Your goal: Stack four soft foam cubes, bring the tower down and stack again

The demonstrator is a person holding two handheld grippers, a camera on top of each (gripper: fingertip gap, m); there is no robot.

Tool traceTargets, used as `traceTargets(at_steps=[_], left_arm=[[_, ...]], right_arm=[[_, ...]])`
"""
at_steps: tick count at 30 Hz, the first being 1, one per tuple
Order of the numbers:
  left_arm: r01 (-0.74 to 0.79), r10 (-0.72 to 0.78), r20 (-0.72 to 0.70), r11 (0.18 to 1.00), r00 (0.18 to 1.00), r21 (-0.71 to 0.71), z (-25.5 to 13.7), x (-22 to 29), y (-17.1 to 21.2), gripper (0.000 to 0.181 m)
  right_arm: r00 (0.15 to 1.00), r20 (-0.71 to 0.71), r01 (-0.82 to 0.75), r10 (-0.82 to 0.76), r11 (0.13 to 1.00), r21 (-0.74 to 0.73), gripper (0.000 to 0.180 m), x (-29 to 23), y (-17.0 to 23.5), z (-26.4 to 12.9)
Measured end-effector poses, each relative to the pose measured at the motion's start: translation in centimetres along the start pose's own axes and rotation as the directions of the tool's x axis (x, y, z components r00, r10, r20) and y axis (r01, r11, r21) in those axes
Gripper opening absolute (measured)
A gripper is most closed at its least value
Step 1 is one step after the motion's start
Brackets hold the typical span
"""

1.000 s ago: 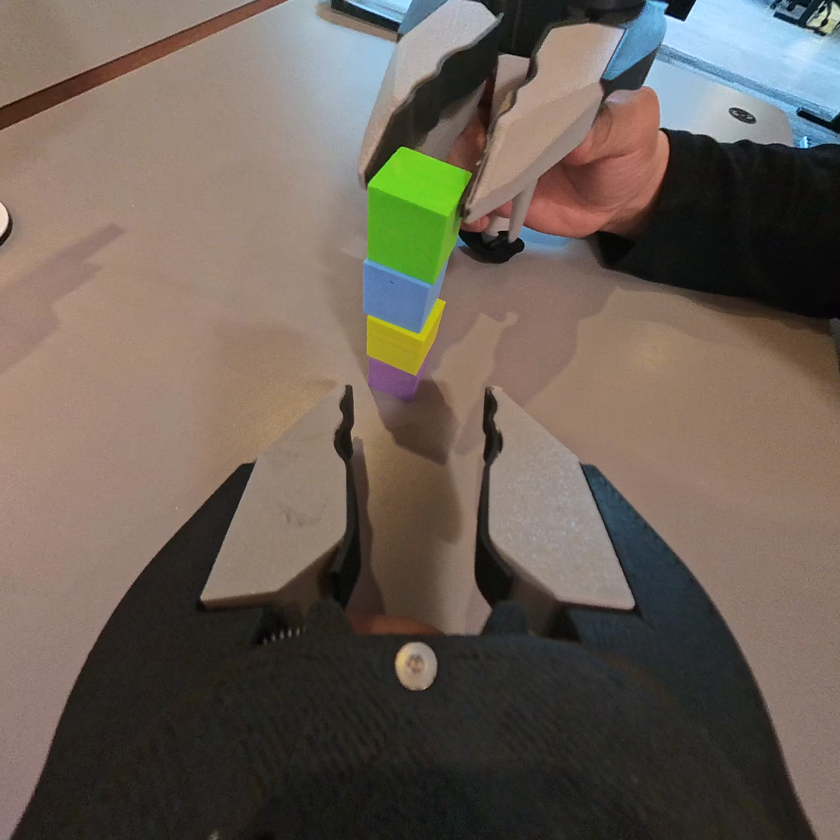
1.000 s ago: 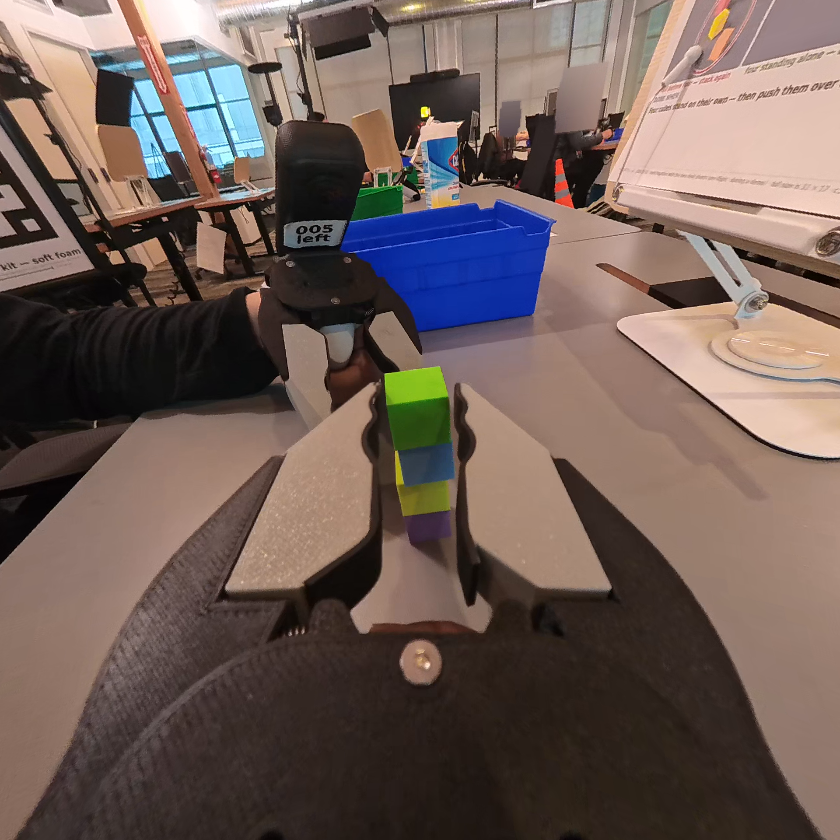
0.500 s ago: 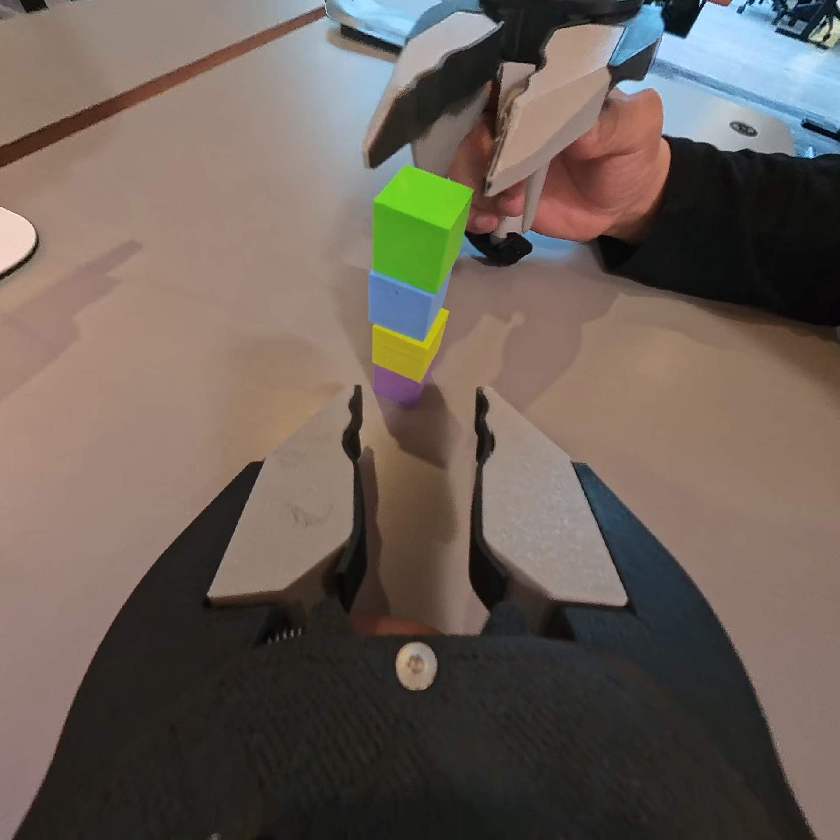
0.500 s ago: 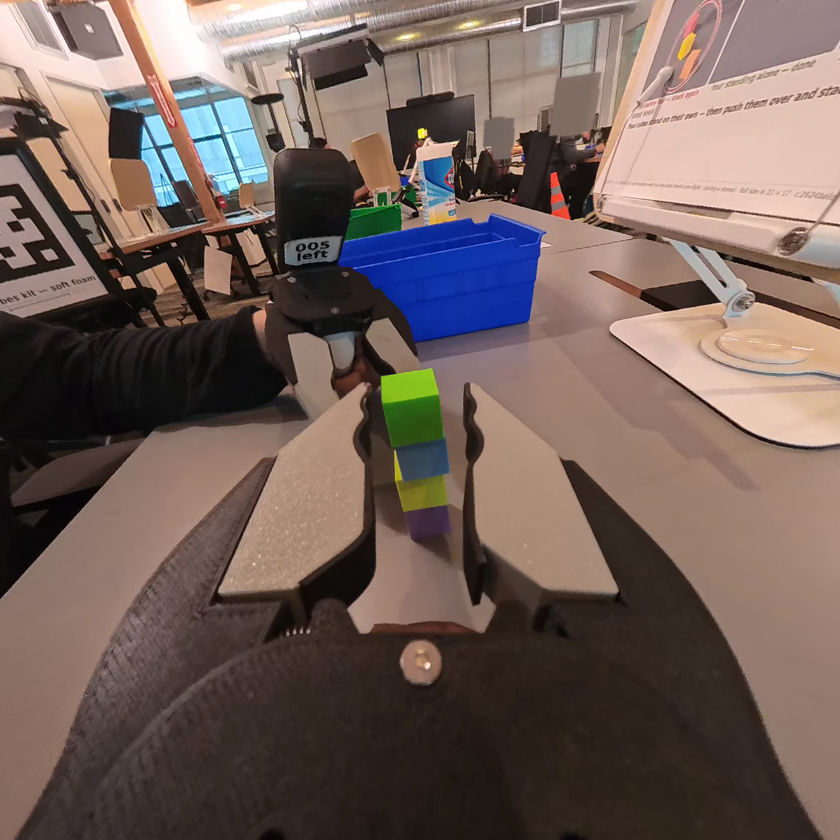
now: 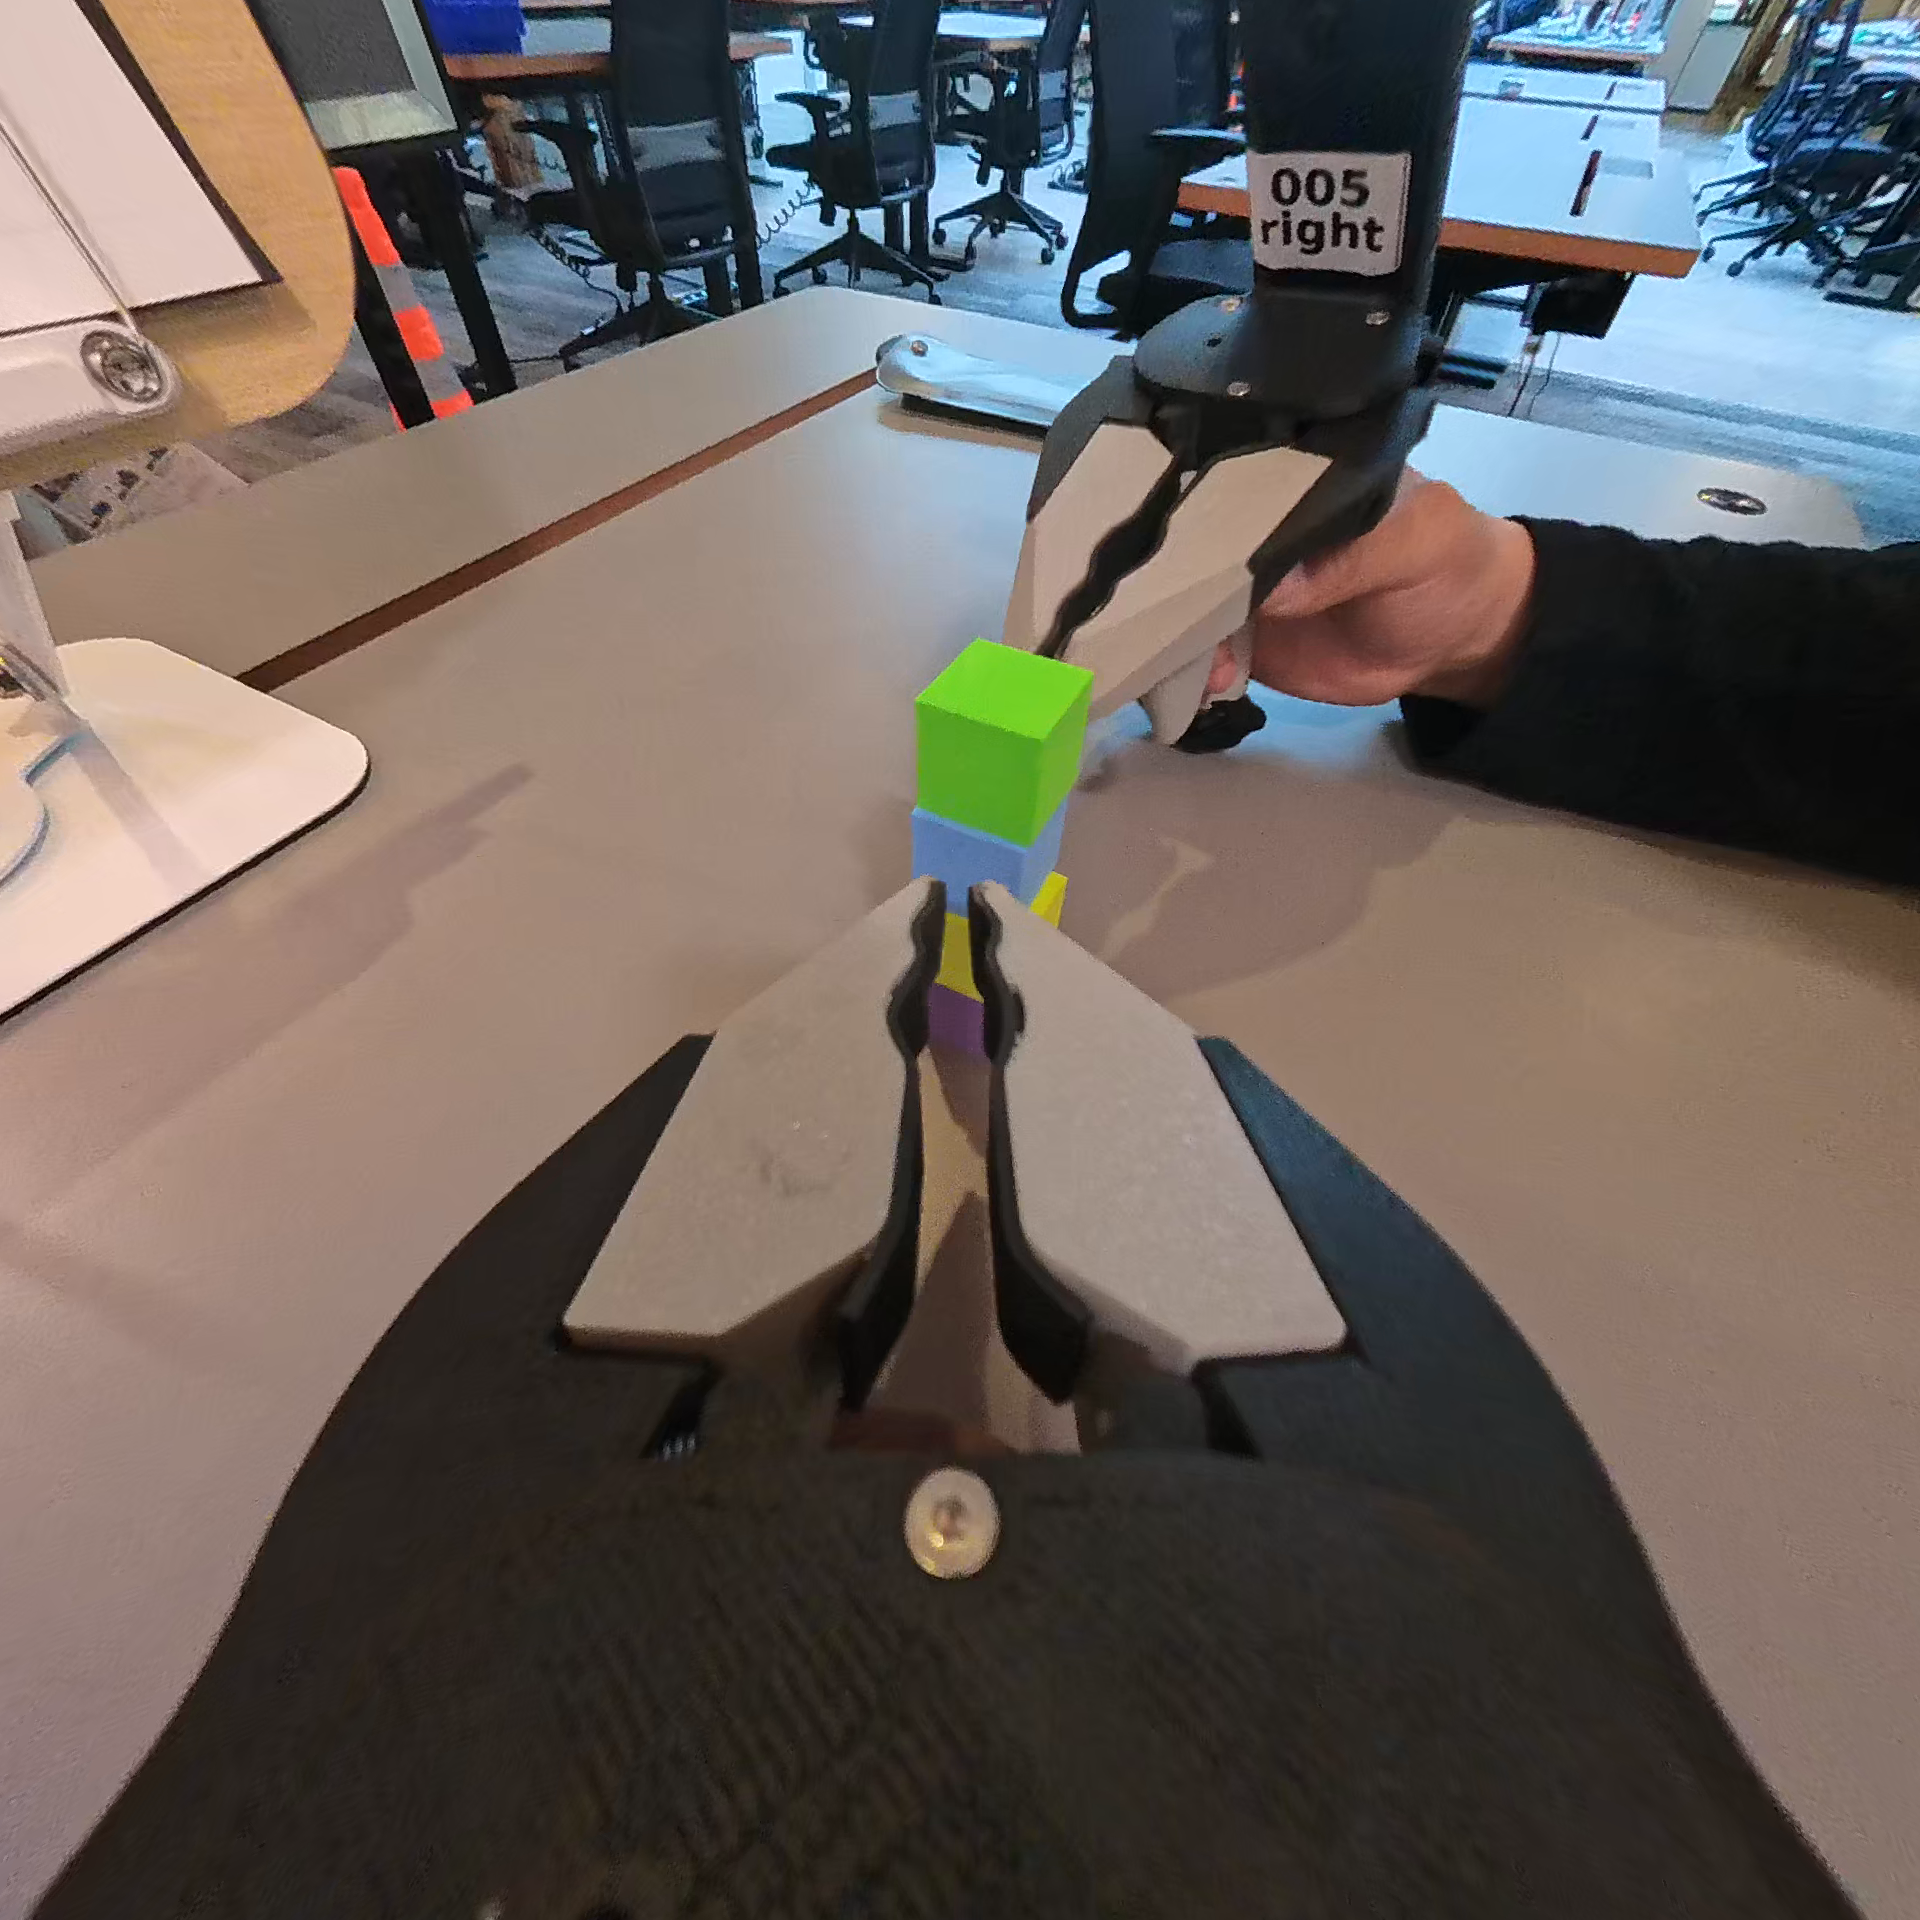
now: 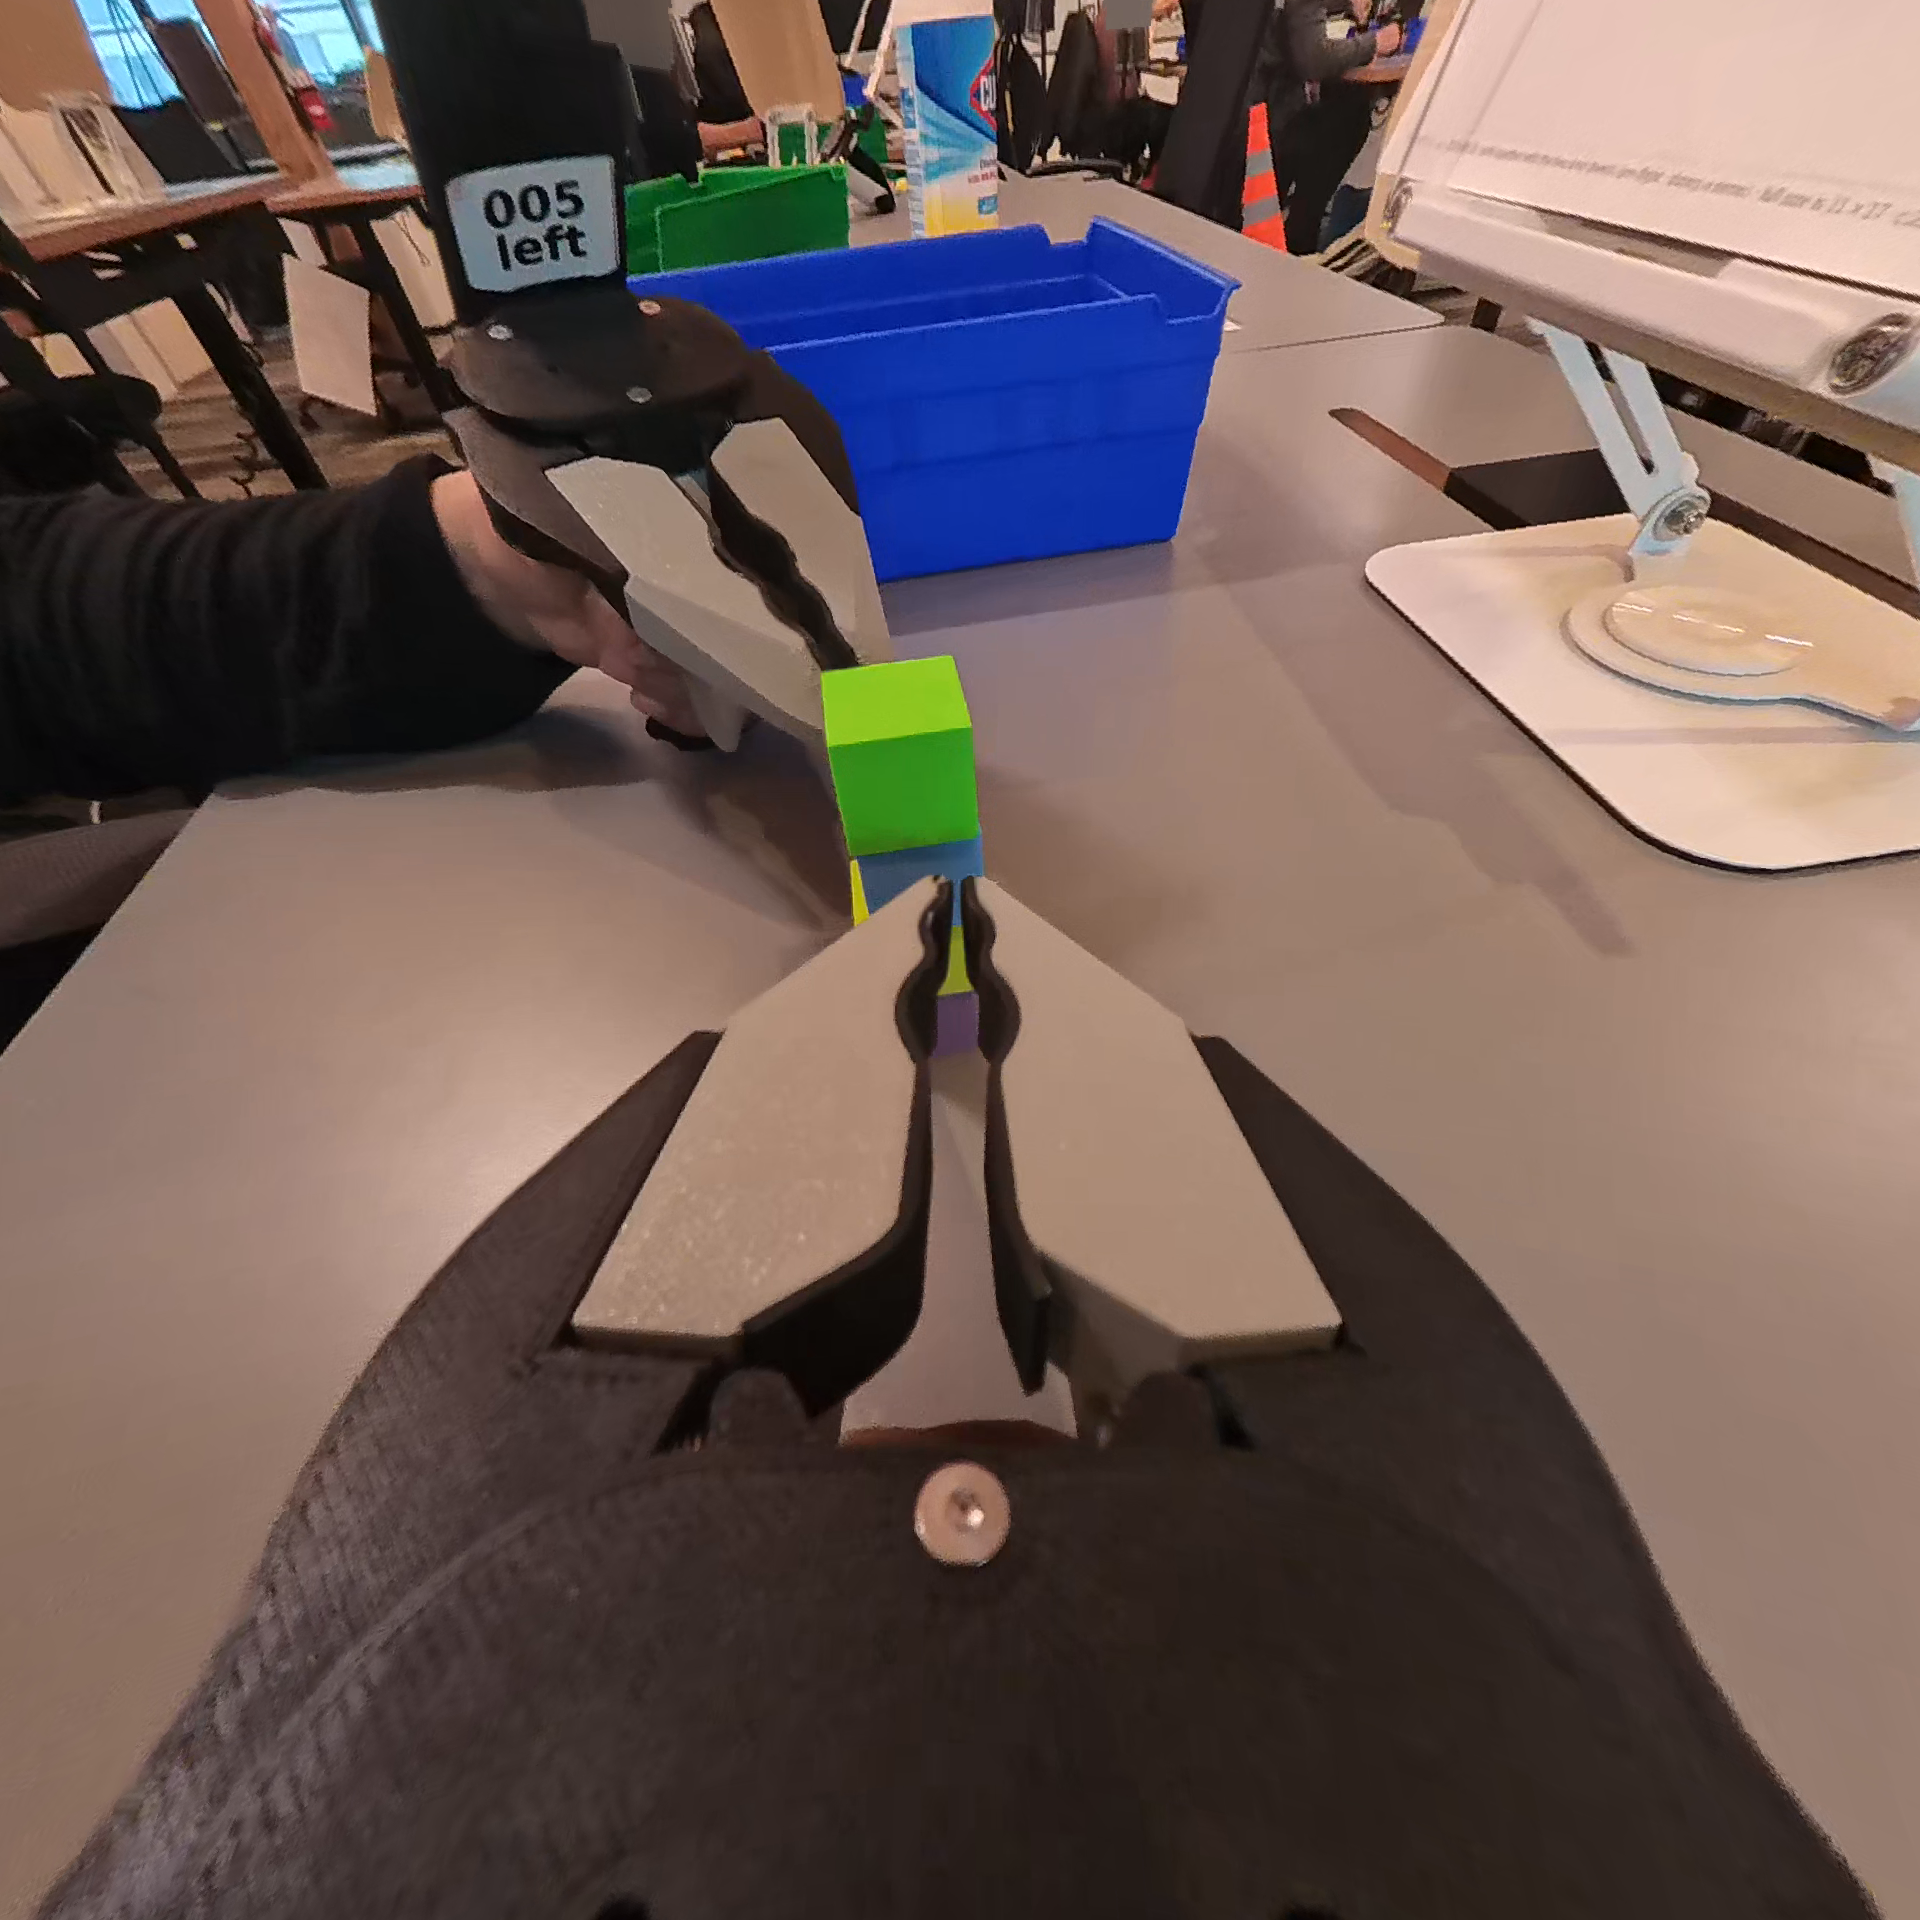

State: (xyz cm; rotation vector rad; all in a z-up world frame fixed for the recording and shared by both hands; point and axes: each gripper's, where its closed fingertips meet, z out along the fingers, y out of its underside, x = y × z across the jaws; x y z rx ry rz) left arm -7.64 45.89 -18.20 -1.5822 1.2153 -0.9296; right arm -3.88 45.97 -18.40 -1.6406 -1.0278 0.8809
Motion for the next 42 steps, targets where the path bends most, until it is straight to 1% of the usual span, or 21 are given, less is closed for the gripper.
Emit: traceTargets(at_steps=[4,11,28,36,39,42], left_arm=[[-0.002,0.001,0.000,1.000,1.000,-0.025,0.3,0.2,0.4,0.004],[0.008,-0.007,0.014,0.993,1.000,-0.114,1.1,-0.1,2.3,0.006],[0.041,-0.038,0.019,0.990,0.999,-0.136,0.9,-0.5,2.7,0.013],[0.059,-0.050,0.056,0.982,0.997,-0.178,0.5,-1.5,3.5,0.015],[0.077,-0.067,0.056,0.973,0.996,-0.219,0.3,-1.7,4.2,0.016],[0.049,-0.034,0.058,0.958,0.998,-0.282,-0.3,-1.8,5.1,0.016]], right_arm=[[1.000,-0.011,0.013,-0.014,0.999,-0.039,0.000,0.0,0.5,0.4],[1.000,-0.010,0.018,-0.019,0.998,-0.066,0.000,-0.1,0.9,0.7],[0.999,0.033,0.028,-0.025,0.996,-0.089,0.000,-1.2,1.0,1.5],[0.999,0.040,0.027,-0.024,0.996,-0.089,0.001,-1.3,1.1,1.5],[0.999,0.039,0.029,-0.025,0.995,-0.095,0.001,-1.3,1.1,1.6],[0.999,0.040,0.030,-0.026,0.994,-0.101,0.001,-1.4,1.2,1.7]])
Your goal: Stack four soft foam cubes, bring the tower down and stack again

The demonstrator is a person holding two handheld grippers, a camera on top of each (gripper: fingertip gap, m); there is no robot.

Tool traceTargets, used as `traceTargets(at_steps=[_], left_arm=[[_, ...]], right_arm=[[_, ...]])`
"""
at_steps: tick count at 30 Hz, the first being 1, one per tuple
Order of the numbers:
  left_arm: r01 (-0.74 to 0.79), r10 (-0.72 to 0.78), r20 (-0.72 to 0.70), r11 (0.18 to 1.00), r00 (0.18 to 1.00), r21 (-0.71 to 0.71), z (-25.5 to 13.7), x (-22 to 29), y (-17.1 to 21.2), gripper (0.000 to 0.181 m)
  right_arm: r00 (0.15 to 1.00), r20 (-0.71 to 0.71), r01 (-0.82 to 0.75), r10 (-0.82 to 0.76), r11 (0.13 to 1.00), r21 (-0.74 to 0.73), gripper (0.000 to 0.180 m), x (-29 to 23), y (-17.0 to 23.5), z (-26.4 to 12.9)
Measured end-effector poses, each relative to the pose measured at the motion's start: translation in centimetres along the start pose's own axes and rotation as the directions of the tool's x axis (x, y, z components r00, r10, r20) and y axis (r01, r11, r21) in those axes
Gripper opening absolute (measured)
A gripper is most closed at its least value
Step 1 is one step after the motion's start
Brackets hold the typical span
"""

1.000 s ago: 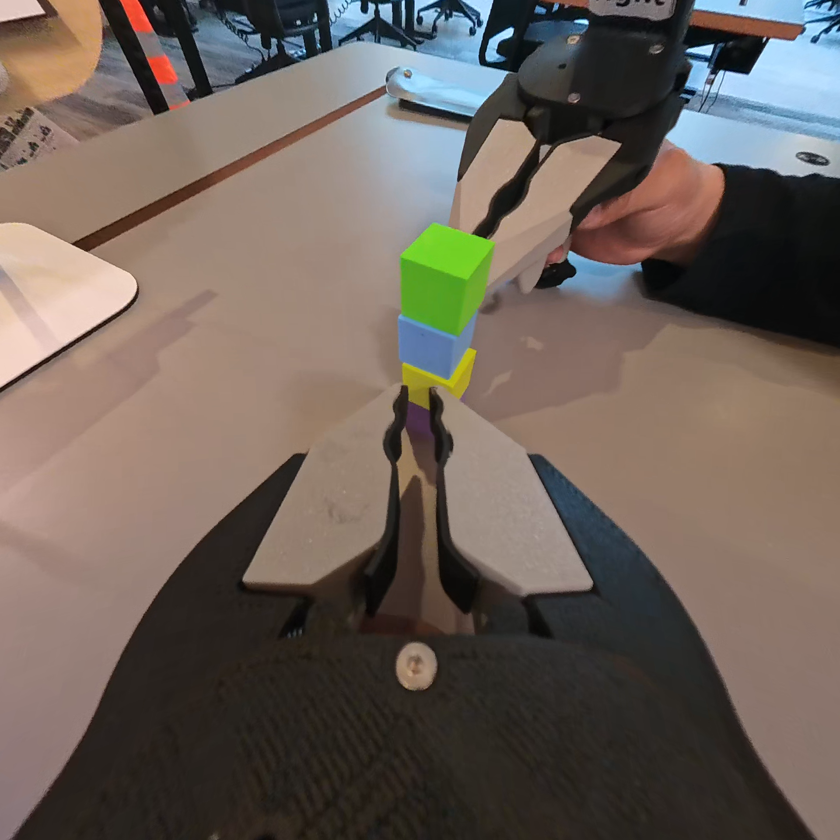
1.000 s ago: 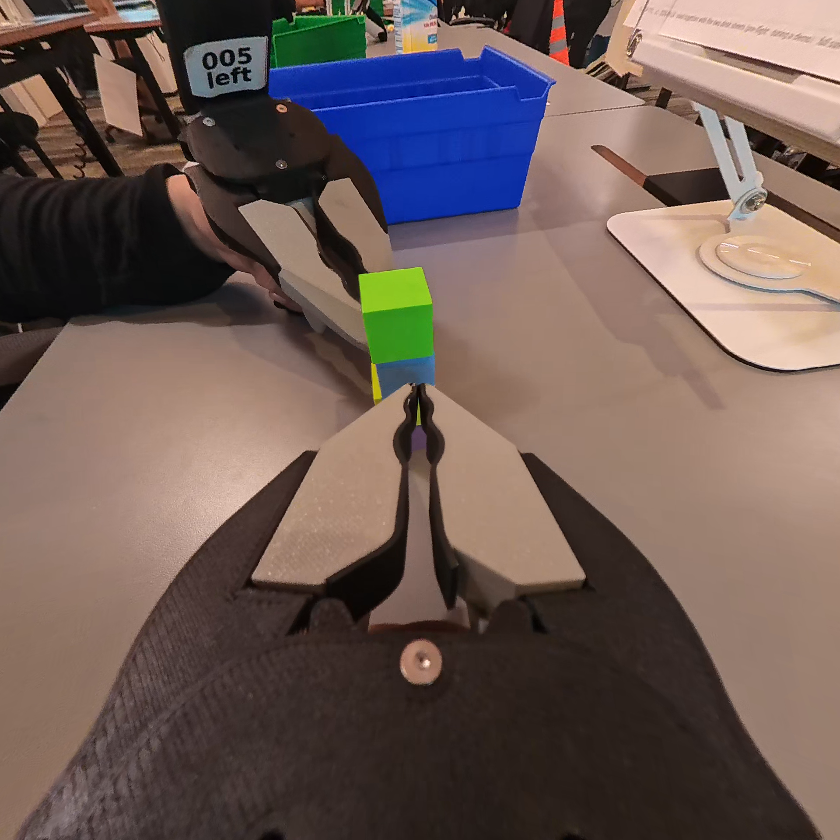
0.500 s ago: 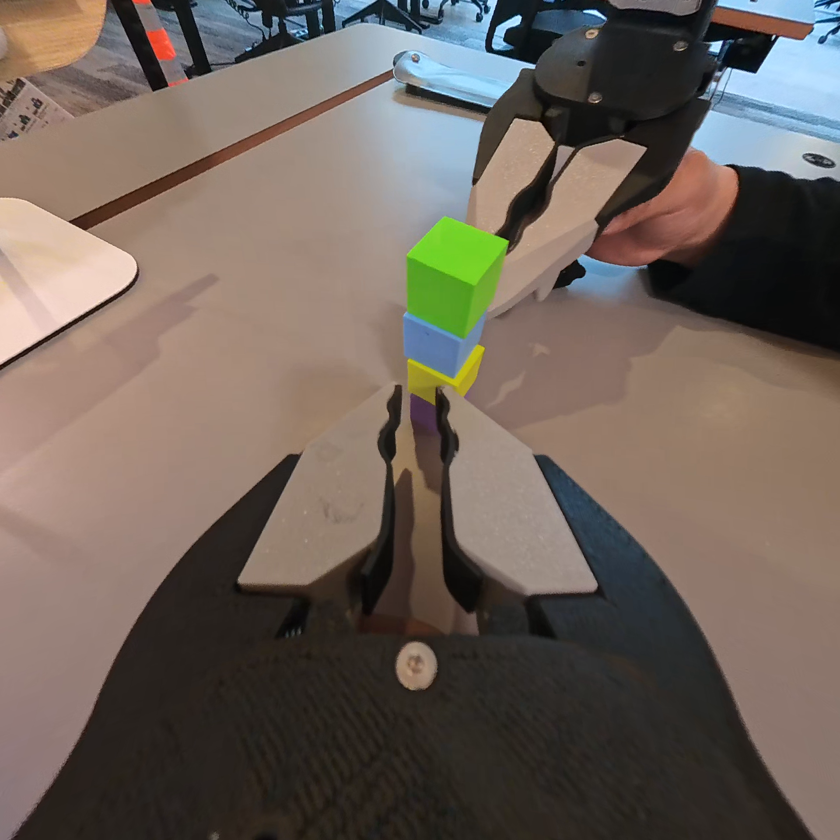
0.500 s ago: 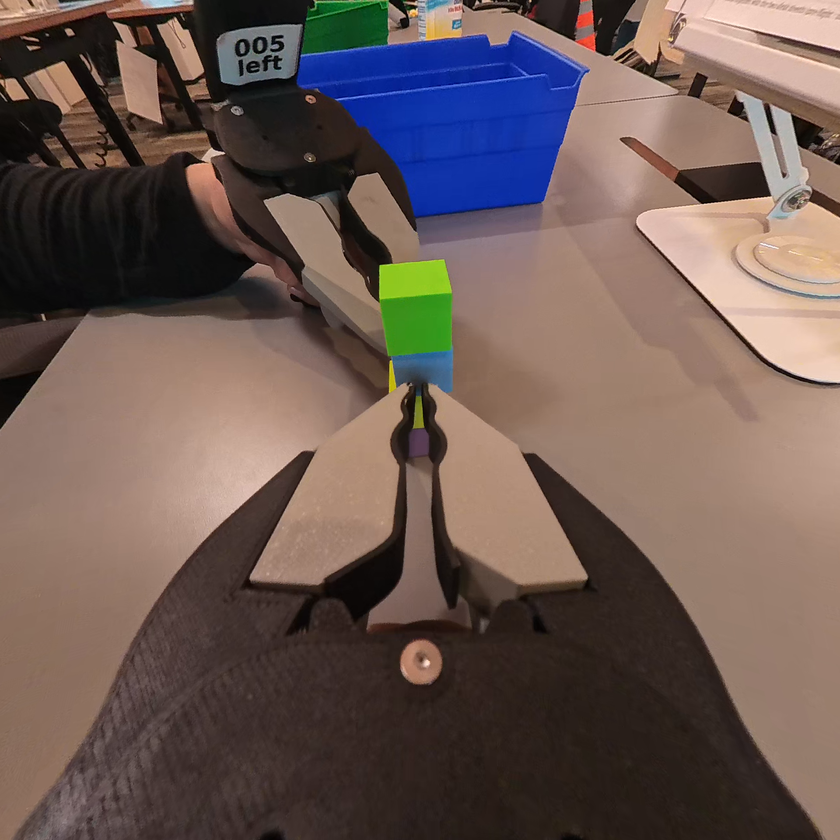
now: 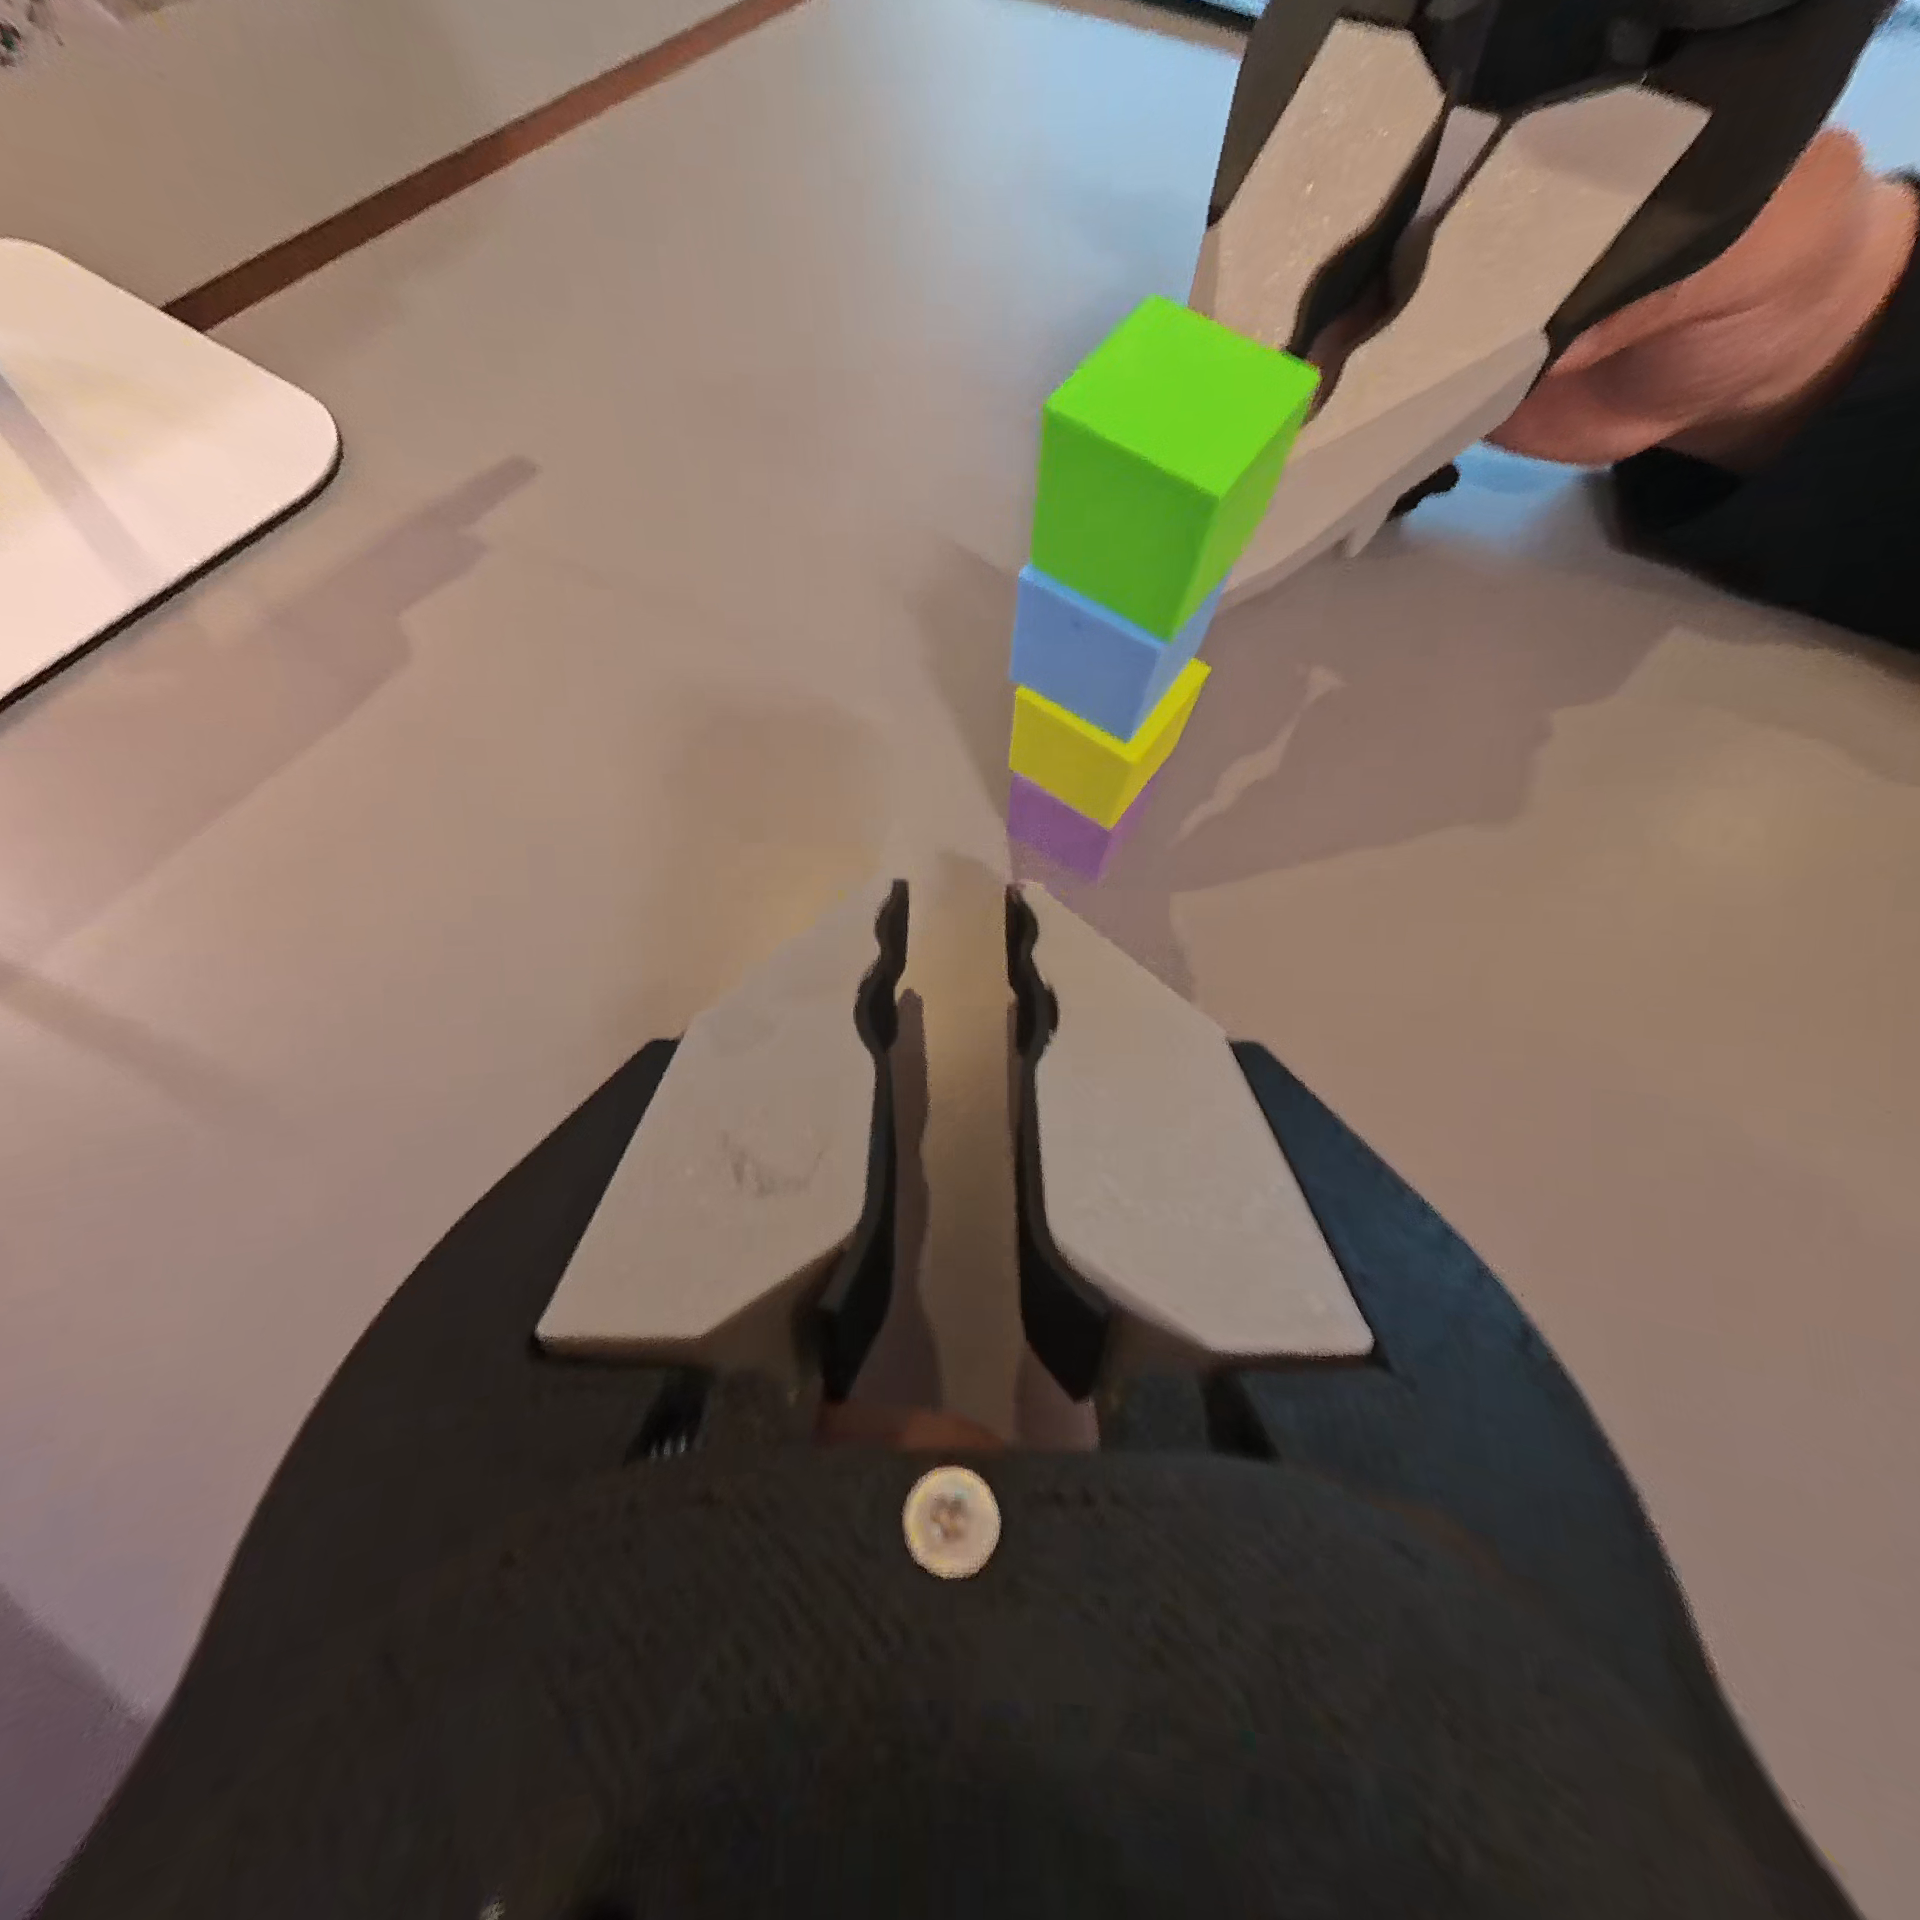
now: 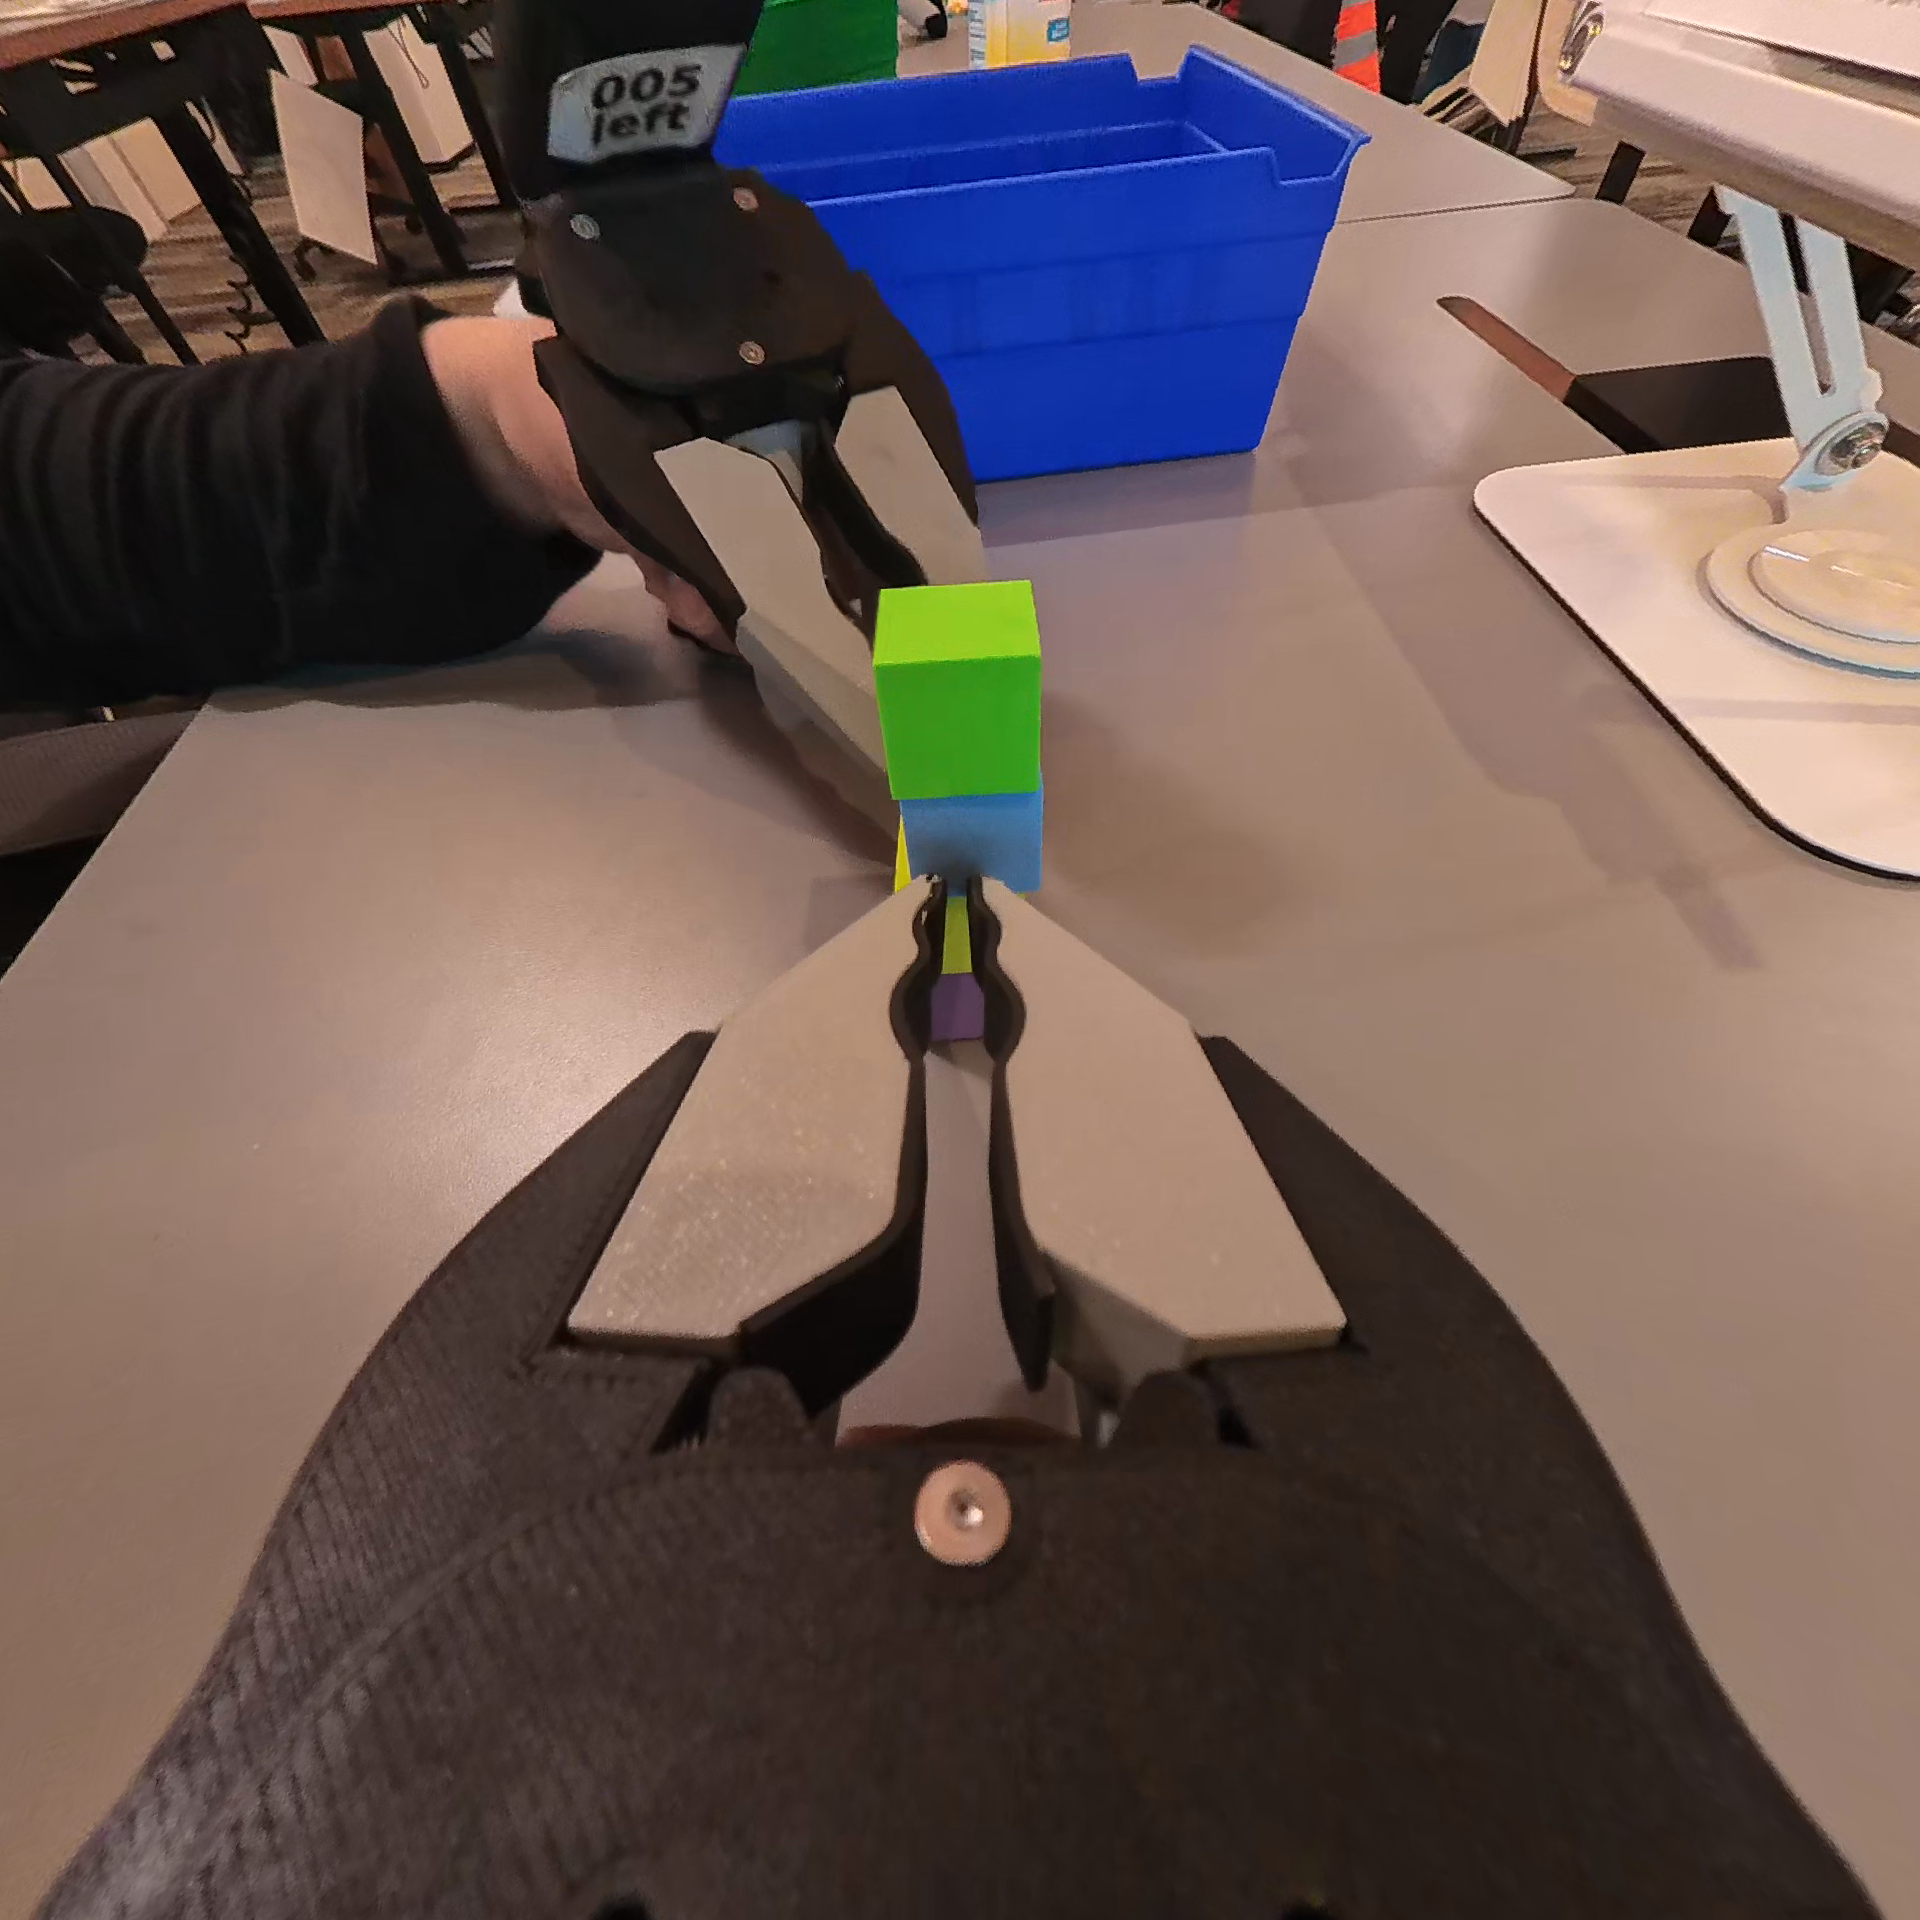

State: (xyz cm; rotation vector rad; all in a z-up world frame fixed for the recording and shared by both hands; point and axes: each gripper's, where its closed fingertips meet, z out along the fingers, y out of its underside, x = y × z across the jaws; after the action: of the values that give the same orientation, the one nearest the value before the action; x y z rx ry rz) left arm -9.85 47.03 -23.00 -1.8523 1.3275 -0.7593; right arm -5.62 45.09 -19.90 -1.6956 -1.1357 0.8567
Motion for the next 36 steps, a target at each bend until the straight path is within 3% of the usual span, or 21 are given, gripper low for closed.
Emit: traceTargets(at_steps=[8,13,17,20,25,29,36], left_arm=[[-0.140,0.083,-0.359,0.981,0.930,-0.136,-2.5,7.3,2.6,0.010],[-0.166,0.090,-0.317,0.961,0.944,-0.221,-1.4,6.6,4.3,0.012],[-0.137,0.079,-0.297,0.974,0.952,-0.180,-1.7,5.9,3.4,0.011],[-0.095,0.074,-0.231,0.992,0.970,-0.082,-2.2,4.7,1.1,0.011],[0.002,-0.002,0.002,0.987,1.000,0.163,-4.1,0.0,-3.7,0.011],[0.077,-0.093,0.048,0.958,0.994,0.276,-5.7,-1.9,-5.2,0.012],[0.076,-0.084,0.044,0.983,0.995,0.166,-4.4,-1.7,-3.4,0.014]], right_arm=[[1.000,-0.028,-0.012,0.011,1.000,-0.029,0.000,0.3,0.2,0.8],[0.998,-0.065,0.020,-0.021,1.000,-0.014,0.013,0.1,-0.5,1.7],[0.990,-0.138,0.025,-0.011,0.995,0.097,0.025,1.3,-2.1,0.6],[0.978,-0.207,0.002,0.035,0.984,0.178,0.027,2.8,-3.2,-1.1],[0.960,-0.232,-0.076,0.156,0.944,0.321,0.029,4.7,-4.1,-3.8],[0.945,-0.215,-0.155,0.245,0.918,0.364,0.032,5.8,-3.5,-4.6],[0.938,-0.201,-0.192,0.281,0.907,0.374,0.034,6.1,-3.1,-4.7]])
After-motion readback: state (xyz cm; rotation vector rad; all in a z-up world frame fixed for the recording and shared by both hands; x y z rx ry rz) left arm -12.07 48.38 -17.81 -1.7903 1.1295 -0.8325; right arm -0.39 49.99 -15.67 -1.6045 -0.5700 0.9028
